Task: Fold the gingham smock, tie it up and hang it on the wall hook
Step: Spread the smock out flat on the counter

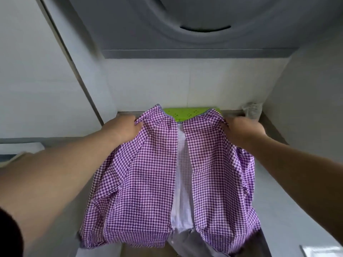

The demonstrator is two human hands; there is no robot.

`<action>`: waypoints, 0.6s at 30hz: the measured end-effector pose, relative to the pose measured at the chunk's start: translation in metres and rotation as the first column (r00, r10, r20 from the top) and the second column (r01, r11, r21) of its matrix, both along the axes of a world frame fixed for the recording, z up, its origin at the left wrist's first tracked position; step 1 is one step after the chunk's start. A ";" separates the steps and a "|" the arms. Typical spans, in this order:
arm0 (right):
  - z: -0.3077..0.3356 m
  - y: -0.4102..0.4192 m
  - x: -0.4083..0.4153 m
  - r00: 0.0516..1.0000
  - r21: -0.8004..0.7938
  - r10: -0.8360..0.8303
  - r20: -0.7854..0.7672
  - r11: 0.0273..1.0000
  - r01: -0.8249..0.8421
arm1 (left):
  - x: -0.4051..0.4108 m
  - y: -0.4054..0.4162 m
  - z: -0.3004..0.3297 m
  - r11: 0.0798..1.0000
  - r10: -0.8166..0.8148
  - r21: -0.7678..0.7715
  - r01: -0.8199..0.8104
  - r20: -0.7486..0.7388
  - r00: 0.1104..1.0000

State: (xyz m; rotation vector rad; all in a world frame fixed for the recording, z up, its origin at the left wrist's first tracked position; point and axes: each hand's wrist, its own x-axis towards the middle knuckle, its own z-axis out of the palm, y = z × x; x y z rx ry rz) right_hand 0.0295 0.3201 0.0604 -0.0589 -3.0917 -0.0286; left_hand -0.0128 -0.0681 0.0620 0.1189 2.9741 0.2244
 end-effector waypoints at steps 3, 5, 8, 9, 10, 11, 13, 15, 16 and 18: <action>-0.018 0.007 -0.041 0.998 0.020 0.036 0.054 0.999 -0.037 | -0.030 0.010 -0.018 0.999 0.042 -0.035 -0.040 0.039 0.998; -0.032 0.011 -0.065 0.994 0.034 0.047 0.101 0.998 -0.051 | -0.048 0.014 -0.029 0.998 0.057 -0.045 -0.054 0.060 0.997; -0.053 0.012 -0.089 0.983 0.018 0.059 0.172 0.998 -0.062 | -0.067 0.017 -0.043 0.993 0.082 -0.083 -0.078 0.042 0.996; -0.060 0.013 -0.099 0.981 0.015 0.071 0.181 0.997 -0.075 | -0.075 0.019 -0.049 0.990 0.094 -0.105 -0.091 0.027 0.995; -0.068 0.012 -0.105 0.978 0.015 0.083 0.191 0.996 -0.087 | -0.080 0.021 -0.054 0.986 0.099 -0.138 -0.098 0.003 0.995; -0.076 0.011 -0.114 0.971 0.012 0.094 0.218 0.995 -0.099 | -0.084 0.024 -0.062 0.981 0.116 -0.155 -0.118 -0.017 0.993; -0.089 0.009 -0.123 0.966 0.011 0.086 0.243 0.996 -0.092 | -0.087 0.028 -0.072 0.978 0.151 -0.139 -0.156 -0.052 0.987; -0.100 0.010 -0.132 0.971 0.039 0.066 0.231 0.996 -0.077 | -0.090 0.033 -0.079 0.972 0.217 -0.082 -0.222 -0.058 0.974; -0.107 0.009 -0.138 0.970 0.044 0.058 0.234 0.997 -0.070 | -0.094 0.036 -0.084 0.965 0.258 -0.043 -0.260 -0.057 0.965; -0.117 0.005 -0.149 0.964 0.038 0.040 0.264 0.998 -0.052 | -0.097 0.042 -0.092 0.945 0.326 0.044 -0.324 -0.057 0.944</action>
